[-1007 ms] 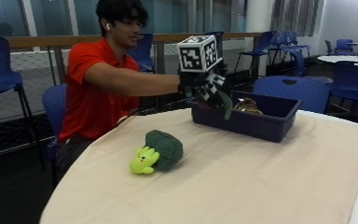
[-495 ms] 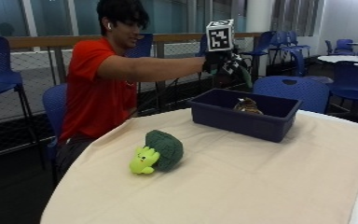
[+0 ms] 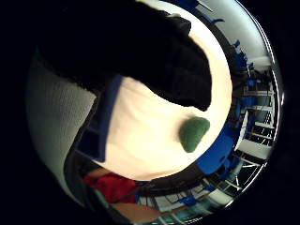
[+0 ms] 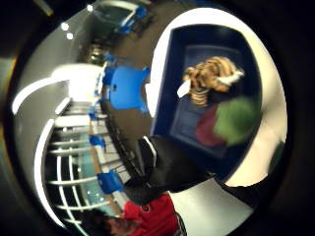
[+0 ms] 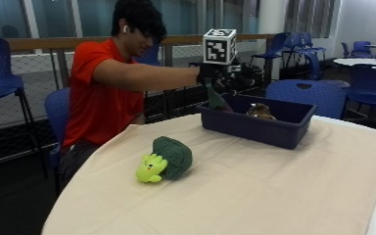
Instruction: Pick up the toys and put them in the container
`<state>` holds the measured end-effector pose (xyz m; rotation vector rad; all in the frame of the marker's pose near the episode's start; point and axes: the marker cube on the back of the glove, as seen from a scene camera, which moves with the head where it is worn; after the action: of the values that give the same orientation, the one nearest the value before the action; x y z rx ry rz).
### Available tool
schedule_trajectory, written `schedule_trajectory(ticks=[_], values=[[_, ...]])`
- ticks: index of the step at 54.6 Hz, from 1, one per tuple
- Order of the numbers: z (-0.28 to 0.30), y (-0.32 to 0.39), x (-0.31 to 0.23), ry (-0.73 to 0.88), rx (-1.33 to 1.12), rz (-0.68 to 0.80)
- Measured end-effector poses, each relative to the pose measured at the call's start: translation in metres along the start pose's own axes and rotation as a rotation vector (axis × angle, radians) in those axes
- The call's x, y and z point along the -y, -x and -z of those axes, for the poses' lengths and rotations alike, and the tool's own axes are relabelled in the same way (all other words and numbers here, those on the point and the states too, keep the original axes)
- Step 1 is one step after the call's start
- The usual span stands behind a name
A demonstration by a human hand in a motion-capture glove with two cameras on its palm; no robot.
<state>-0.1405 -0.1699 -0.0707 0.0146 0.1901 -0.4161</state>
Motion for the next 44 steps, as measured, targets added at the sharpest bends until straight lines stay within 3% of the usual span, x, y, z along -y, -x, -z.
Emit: schedule_trajectory(ticks=[4,15,44], values=[[0.002,-0.013,-0.014,-0.002,0.190,-0.153],[-0.009,-0.098,-0.057,-0.025,0.227,-0.313],[-0.034,-0.191,-0.123,0.000,0.148,-0.483]])
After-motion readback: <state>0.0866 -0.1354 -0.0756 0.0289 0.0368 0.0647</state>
